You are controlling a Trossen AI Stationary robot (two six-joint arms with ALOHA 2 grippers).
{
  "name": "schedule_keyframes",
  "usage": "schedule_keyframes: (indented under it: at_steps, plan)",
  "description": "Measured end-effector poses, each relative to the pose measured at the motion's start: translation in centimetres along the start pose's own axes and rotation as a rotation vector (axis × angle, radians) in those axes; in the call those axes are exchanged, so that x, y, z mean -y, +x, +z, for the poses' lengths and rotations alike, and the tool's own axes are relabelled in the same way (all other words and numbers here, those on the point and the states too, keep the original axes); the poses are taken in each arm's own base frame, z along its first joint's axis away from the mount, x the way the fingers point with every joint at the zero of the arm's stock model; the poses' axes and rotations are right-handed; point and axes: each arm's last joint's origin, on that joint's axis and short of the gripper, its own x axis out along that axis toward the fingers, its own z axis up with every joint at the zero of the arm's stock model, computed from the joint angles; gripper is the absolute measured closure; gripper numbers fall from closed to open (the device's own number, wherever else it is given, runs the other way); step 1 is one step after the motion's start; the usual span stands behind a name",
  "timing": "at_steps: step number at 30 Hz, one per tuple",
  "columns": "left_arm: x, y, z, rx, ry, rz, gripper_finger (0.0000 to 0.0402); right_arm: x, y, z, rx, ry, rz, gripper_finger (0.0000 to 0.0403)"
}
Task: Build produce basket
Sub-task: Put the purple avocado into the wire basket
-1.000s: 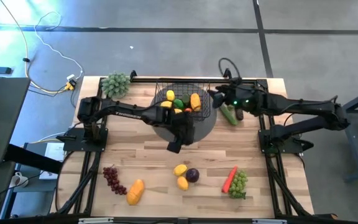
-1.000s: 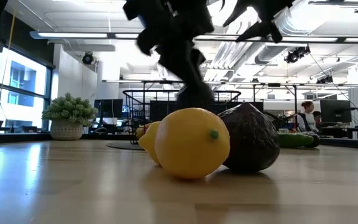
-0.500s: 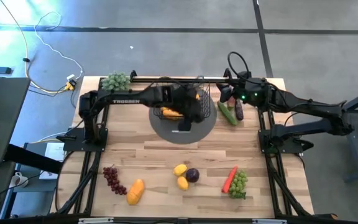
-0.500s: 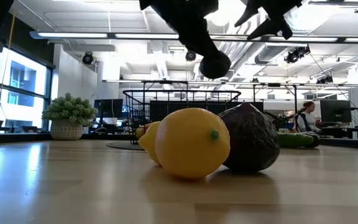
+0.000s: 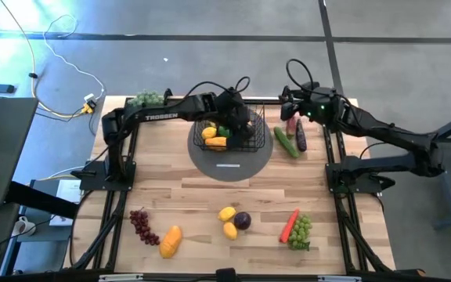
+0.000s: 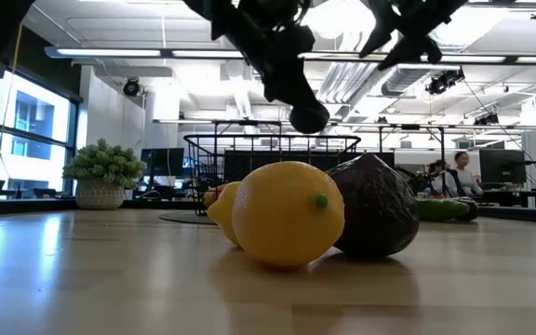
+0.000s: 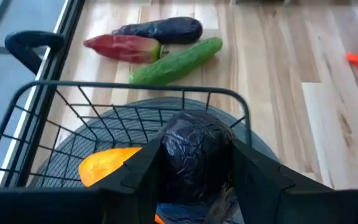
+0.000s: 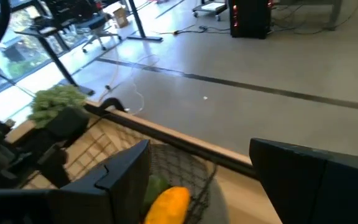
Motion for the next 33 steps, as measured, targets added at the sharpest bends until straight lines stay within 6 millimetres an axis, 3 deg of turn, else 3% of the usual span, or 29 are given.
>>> schedule_keyframes:
  at_steps: [13,25,33]
  plan:
    - [-0.6,3.3,-1.7,-0.084,-0.067,-0.006,0.0241,3.1,1.1,0.8,-0.018,-0.044,-0.096,0.0148]
    - [-0.7,3.4,-1.6,-0.076,-0.083,0.004,0.0164,4.8,1.4,0.8,-0.068,-0.027,-0.138,0.0148]
    - [-0.9,3.4,-1.6,-0.087,-0.108,0.062,0.0152,5.1,1.5,0.9,-0.080,-0.018,-0.129,0.0148]
